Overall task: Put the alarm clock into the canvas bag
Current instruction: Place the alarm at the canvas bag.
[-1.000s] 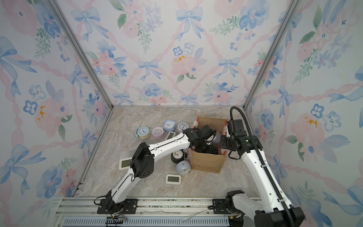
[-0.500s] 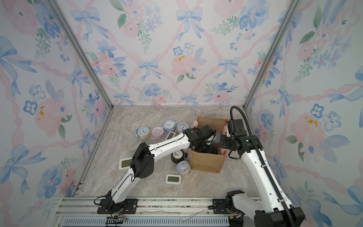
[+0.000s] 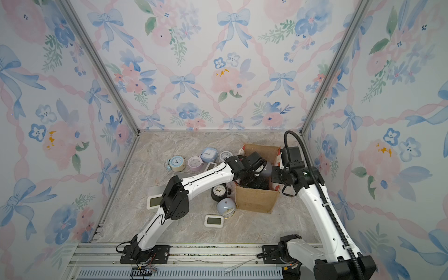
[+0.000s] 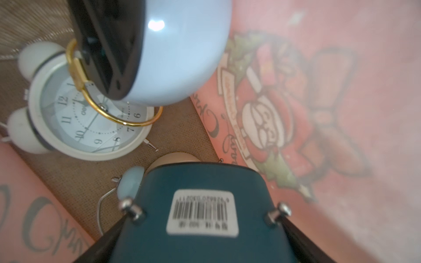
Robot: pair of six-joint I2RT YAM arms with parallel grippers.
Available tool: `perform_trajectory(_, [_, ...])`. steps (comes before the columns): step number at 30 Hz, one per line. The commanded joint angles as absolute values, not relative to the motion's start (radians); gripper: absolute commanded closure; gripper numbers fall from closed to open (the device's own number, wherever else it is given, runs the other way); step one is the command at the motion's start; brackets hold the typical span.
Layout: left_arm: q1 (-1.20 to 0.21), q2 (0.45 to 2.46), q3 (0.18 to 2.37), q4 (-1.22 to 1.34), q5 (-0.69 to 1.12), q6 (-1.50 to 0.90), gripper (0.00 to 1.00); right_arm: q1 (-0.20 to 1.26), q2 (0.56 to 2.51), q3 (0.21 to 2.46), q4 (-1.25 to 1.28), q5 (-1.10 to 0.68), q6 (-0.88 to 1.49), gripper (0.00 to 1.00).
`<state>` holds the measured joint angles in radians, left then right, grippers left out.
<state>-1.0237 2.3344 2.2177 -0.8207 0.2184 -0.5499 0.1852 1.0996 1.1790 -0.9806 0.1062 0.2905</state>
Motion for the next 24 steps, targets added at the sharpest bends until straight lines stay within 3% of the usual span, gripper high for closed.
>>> perform_trajectory(1, [-1.013, 2.263, 2.25, -0.829, 0.209, -0.539, 0.09, 0.184, 1.094, 1.194, -0.997, 0.112, 0.281, 0.87])
perform_trajectory(12, [-1.011, 2.229, 2.286, -0.829, 0.17, -0.521, 0.1, 0.184, 1.094, 1.195, -0.996, 0.113, 0.282, 0.87])
perform_trajectory(24, [-1.0, 2.126, 2.255, -0.829, -0.009, -0.519, 0.13, 0.183, 1.104, 1.198, -0.992, 0.11, 0.283, 0.87])
